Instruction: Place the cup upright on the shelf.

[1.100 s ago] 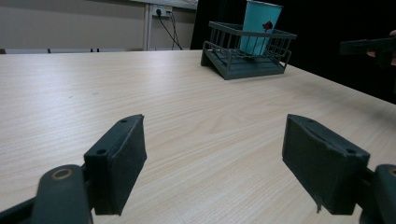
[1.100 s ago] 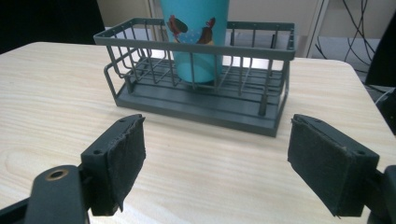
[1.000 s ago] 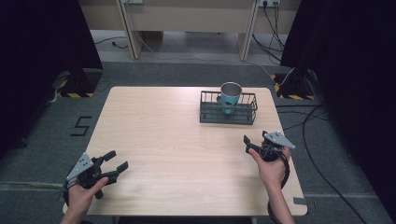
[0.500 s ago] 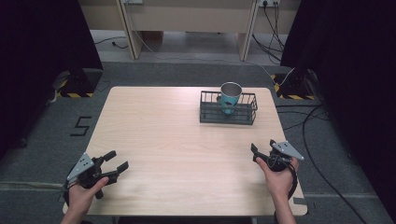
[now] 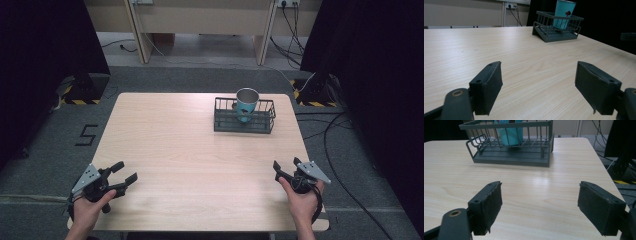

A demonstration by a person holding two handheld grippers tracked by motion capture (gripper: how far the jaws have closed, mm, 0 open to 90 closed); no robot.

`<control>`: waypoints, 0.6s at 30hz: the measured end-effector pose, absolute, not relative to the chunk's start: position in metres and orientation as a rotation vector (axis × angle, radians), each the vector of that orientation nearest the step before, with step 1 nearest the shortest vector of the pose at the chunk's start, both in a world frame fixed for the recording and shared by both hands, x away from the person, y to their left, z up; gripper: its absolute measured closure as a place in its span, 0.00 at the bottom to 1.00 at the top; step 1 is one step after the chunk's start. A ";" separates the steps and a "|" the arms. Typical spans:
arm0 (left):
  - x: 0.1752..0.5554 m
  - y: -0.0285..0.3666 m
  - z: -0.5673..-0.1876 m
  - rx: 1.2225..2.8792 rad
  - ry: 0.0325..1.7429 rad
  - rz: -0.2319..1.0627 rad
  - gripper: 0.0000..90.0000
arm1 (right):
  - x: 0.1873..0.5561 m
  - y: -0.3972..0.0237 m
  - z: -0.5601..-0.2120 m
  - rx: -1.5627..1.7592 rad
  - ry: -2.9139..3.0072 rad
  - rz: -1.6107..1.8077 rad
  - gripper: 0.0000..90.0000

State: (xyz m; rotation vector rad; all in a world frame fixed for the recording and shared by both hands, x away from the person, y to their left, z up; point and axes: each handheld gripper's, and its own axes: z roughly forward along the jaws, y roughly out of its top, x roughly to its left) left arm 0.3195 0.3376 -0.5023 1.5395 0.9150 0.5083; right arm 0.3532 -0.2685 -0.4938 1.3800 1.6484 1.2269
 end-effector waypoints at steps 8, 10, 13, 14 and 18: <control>0.319 0.337 -0.502 1.542 0.911 0.506 0.23 | 0.348 -0.271 -0.500 1.378 1.599 1.256 0.23; 0.319 0.336 -0.502 1.543 0.908 0.504 0.24 | 0.348 -0.271 -0.501 1.370 1.596 1.260 0.23; 0.319 0.336 -0.502 1.544 0.906 0.503 0.24 | 0.347 -0.270 -0.499 1.354 1.588 1.262 0.24; 0.319 0.336 -0.502 1.541 0.906 0.502 0.24 | 0.347 -0.269 -0.499 1.353 1.584 1.265 0.24; 0.320 0.336 -0.502 1.540 0.906 0.500 0.24 | 0.345 -0.270 -0.501 1.347 1.580 1.266 0.24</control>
